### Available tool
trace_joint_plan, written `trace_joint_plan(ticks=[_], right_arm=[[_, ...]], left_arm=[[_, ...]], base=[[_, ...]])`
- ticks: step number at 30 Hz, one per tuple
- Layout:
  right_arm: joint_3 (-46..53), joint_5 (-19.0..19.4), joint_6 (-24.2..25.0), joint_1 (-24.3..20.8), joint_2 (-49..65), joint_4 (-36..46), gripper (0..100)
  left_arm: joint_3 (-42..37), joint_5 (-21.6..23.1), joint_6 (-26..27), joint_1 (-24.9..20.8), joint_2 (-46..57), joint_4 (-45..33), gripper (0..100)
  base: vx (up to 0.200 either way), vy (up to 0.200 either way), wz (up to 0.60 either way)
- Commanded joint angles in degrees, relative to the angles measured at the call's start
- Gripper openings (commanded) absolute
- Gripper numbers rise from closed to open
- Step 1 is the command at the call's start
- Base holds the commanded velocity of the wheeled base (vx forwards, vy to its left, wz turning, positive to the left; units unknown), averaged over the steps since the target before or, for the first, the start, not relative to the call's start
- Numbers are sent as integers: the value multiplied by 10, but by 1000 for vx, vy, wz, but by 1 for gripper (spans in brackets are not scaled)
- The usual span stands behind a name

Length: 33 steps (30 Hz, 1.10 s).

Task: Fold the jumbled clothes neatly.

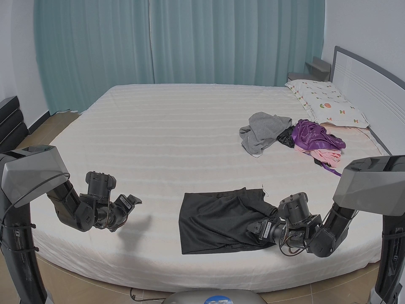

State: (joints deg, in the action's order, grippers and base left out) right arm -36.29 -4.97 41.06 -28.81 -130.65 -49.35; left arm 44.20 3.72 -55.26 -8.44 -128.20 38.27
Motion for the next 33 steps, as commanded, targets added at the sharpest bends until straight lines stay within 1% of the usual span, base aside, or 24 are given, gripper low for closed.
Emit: trace_joint_plan(ticks=[1, 4, 8, 10, 14, 15, 16, 20, 21, 24, 26, 31, 33], right_arm=[[-27, -1, -17, -3, -3, 45, 100], [-31, -7, -26, -2, -2, 52, 100], [-41, -47, -58, -3, -10, 57, 100], [-43, -51, -69, -5, -15, 63, 100], [-52, -64, -72, -6, -10, 94, 100], [-62, -77, -72, -5, -12, 116, 100], [-66, -79, -71, -5, -15, 123, 100], [-64, -83, -72, -6, -10, 126, 100], [-62, -93, -73, -5, -8, 126, 100], [-58, -126, -90, 2, -7, 125, 100], [-51, -138, -100, 10, -3, 126, 100], [-24, -145, -121, 30, 14, 124, 100], [9, -145, -150, 49, 28, 120, 100]], left_arm=[[1, 0, 0, 0, -2, 1, 100], [2, -3, 0, 0, -2, 1, 100], [2, -3, 0, 0, -3, 1, 100], [2, -4, 0, 0, -2, 1, 100], [1, -4, 0, 0, -3, 1, 100], [1, -4, 0, -1, -3, 1, 100], [1, -4, 0, -1, -3, 1, 100], [0, -8, 0, -1, -3, 1, 100], [0, -11, 0, -2, -4, 1, 100], [2, -20, 0, -5, -9, 3, 100], [0, -24, 0, -6, -10, 8, 100], [-1, -25, 0, -6, -11, 11, 100], [-1, -25, 0, -6, -12, 14, 100]], base=[[0, 0, 0], [0, 0, 0], [0, 0, 0], [0, 0, 0], [0, 0, 0], [0, 0, 0], [0, 0, 0], [0, 0, 0], [0, 0, 0], [0, 0, 0], [0, 0, 0], [0, 0, 0], [0, 0, 0]])
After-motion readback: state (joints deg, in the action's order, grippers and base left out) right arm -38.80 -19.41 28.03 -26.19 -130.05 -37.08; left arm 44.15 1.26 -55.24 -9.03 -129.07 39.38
